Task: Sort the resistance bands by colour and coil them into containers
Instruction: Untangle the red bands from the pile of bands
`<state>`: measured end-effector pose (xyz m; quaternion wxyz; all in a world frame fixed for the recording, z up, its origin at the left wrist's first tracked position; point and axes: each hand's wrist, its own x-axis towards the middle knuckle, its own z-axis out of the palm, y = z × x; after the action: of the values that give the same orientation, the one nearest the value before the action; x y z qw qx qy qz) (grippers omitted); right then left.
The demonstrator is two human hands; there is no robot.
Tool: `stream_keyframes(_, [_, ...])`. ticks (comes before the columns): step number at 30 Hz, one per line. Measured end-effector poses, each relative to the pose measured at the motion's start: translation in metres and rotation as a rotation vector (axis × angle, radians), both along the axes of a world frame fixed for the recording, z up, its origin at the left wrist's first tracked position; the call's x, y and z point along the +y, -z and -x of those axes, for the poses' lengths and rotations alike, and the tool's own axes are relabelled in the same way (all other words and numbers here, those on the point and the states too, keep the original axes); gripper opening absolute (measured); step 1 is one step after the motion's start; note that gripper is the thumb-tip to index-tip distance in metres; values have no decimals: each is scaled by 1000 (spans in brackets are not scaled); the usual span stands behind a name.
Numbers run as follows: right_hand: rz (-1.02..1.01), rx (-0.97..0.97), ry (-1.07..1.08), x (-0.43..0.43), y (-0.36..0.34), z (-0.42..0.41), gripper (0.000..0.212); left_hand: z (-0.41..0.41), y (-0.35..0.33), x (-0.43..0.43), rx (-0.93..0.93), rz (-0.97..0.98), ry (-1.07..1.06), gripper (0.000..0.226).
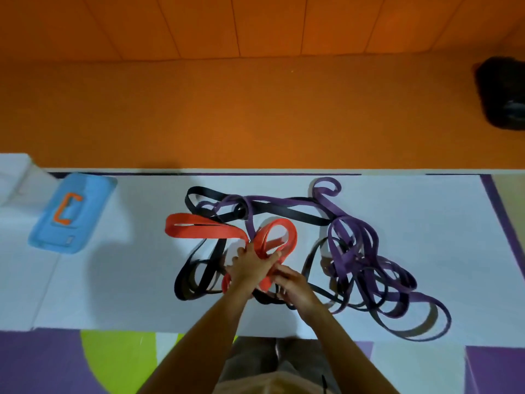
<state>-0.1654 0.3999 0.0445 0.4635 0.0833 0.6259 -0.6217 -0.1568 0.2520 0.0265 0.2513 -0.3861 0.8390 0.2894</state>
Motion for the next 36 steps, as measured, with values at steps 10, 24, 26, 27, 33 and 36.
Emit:
stream_keyframes(10, [-124, 3, 279, 27, 19, 8, 13, 23, -1, 13, -171, 125, 1, 81])
stream_keyframes(24, [-245, 282, 291, -3, 21, 20, 14, -27, -25, -79, 444, -147, -45, 30])
stream_keyframes(26, [-285, 342, 260, -22, 16, 14, 15, -40, -44, -108, 538, -168, -89, 28])
stream_keyframes(27, [-304, 357, 249, -30, 15, 12, 16, -45, -55, -121, 574, -177, -101, 29])
stream_keyframes(33, [-295, 357, 177, -102, 15, -13, 12, -67, -117, -210, 726, -144, -170, 36])
stream_keyframes(36, [-312, 382, 72, -140, 18, -25, 15, -76, -137, -258, 744, -91, -206, 37])
